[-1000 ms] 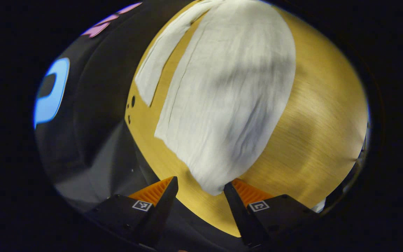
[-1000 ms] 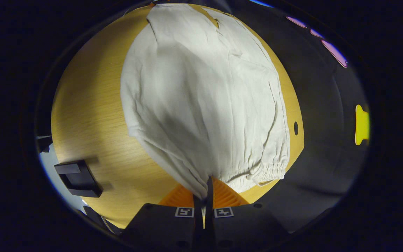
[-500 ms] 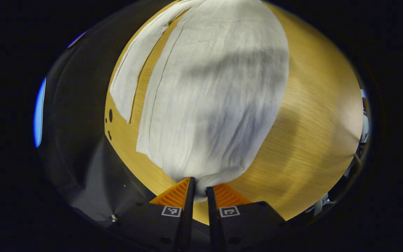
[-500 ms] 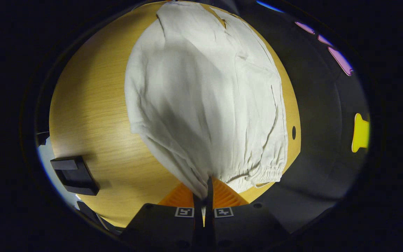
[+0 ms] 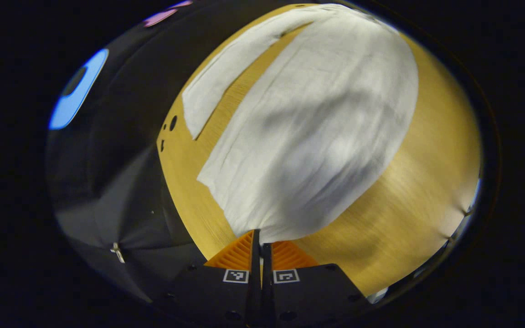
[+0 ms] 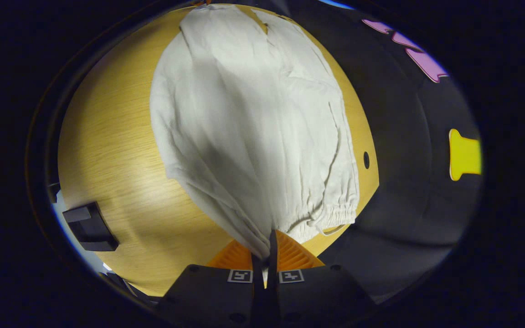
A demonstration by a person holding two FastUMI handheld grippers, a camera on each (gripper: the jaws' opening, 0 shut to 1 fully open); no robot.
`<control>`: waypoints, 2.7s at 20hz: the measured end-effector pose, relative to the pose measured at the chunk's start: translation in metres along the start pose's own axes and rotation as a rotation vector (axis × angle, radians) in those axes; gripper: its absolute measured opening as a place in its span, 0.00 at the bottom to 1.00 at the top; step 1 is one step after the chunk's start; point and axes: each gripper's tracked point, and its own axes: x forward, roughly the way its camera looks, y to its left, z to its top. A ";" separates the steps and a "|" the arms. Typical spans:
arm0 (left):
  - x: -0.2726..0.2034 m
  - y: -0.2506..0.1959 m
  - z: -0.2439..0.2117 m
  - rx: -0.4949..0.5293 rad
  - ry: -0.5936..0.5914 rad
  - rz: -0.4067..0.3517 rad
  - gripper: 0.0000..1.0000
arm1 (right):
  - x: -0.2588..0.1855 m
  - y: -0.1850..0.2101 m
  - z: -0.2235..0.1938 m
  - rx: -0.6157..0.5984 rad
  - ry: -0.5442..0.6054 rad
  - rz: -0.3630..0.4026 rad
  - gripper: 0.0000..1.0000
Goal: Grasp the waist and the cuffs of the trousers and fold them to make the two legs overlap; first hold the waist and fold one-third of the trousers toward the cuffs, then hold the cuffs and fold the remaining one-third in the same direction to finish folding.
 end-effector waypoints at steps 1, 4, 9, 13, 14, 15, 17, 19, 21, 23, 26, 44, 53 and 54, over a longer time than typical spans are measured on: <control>-0.007 0.001 0.002 -0.052 -0.012 0.015 0.05 | -0.006 -0.006 0.002 0.024 -0.006 -0.032 0.06; -0.019 0.015 0.013 -0.262 -0.067 0.061 0.05 | -0.024 -0.020 0.012 0.088 -0.034 -0.093 0.06; -0.044 0.042 0.036 -0.450 -0.135 0.138 0.05 | -0.040 -0.050 0.025 0.200 -0.071 -0.143 0.06; -0.060 0.068 0.069 -0.389 -0.181 0.186 0.05 | -0.046 -0.084 0.036 0.206 -0.094 -0.178 0.06; -0.061 0.078 0.078 -0.391 -0.196 0.200 0.05 | -0.047 -0.094 0.039 0.224 -0.101 -0.187 0.06; -0.062 0.088 0.088 -0.395 -0.209 0.215 0.05 | -0.045 -0.104 0.041 0.246 -0.108 -0.198 0.06; -0.065 0.112 0.110 -0.425 -0.231 0.247 0.05 | -0.044 -0.124 0.045 0.304 -0.120 -0.220 0.06; -0.066 0.136 0.136 -0.502 -0.279 0.265 0.05 | -0.041 -0.147 0.049 0.396 -0.132 -0.256 0.06; -0.066 0.164 0.162 -0.593 -0.326 0.277 0.05 | -0.034 -0.169 0.054 0.500 -0.150 -0.283 0.06; -0.058 0.193 0.187 -0.643 -0.356 0.289 0.05 | -0.025 -0.189 0.060 0.587 -0.166 -0.295 0.06; -0.035 0.224 0.222 -0.653 -0.383 0.293 0.05 | -0.008 -0.217 0.064 0.690 -0.182 -0.307 0.06; 0.090 0.197 0.313 -0.819 -0.413 0.096 0.76 | 0.100 -0.230 0.071 1.193 -0.131 -0.164 1.00; -0.019 0.167 0.300 -1.045 -0.629 0.038 0.97 | 0.053 -0.190 0.048 1.368 -0.274 -0.317 0.98; -0.033 0.162 0.301 -1.071 -0.644 0.028 0.97 | 0.056 -0.187 0.045 1.399 -0.273 -0.335 0.98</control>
